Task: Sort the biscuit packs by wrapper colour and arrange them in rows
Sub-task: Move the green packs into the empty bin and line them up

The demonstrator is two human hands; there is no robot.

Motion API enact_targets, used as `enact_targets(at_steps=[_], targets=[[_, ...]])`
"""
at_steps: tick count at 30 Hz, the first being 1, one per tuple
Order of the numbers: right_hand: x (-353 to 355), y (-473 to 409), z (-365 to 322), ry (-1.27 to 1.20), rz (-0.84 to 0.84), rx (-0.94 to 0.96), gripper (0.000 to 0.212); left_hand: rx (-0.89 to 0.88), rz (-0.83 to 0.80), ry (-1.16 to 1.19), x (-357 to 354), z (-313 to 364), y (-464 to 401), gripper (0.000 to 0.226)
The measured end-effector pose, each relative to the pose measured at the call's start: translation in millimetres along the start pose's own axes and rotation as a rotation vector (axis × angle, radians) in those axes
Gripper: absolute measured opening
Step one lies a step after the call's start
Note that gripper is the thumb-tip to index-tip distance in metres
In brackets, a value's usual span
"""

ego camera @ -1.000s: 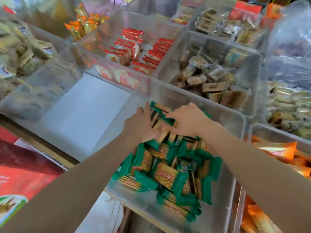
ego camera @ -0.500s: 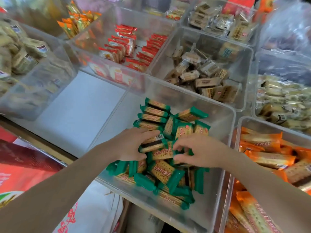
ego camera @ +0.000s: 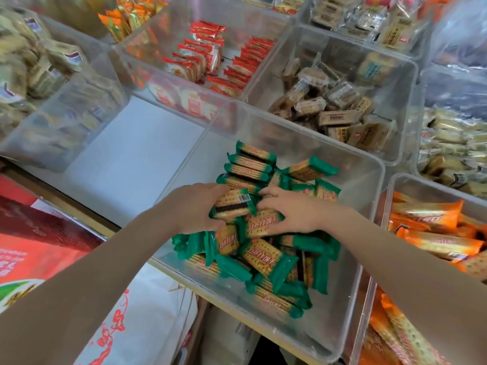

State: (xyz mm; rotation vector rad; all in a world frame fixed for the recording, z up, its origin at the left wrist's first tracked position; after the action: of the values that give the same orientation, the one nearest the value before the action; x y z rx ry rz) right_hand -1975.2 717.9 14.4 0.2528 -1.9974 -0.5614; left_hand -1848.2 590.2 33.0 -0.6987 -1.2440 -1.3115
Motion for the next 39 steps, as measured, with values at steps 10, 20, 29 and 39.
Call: enact_targets(at_steps=[10,20,29,39], targets=[[-12,42,-22,-0.122,0.069,0.041,0.050,-0.005,0.143,-0.121,-2,2,-3,0.066],[48,-2,6,-0.130,0.595,-0.146,0.013,-0.083,0.019,0.071,8,2,6,0.078],[22,-55,1,0.283,0.390,0.010,0.078,-0.271,0.251,-0.130,21,10,17,0.032],[27,-58,3,0.231,0.462,-0.109,0.071,-0.131,0.406,-0.090,30,1,33,0.037]])
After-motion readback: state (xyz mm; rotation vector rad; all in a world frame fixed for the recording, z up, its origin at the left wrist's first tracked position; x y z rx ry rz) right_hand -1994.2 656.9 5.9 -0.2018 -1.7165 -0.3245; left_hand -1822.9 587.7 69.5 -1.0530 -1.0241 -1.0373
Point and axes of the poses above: each hand's wrist, its own y-axis away from the middle knuckle, its own x-axis out of the back of the hand, z = x × y, the point moved 4 cm from there along -y, towards the middle knuckle, and after that the axes turned 6 degrees about z, right-handed, at the moved point
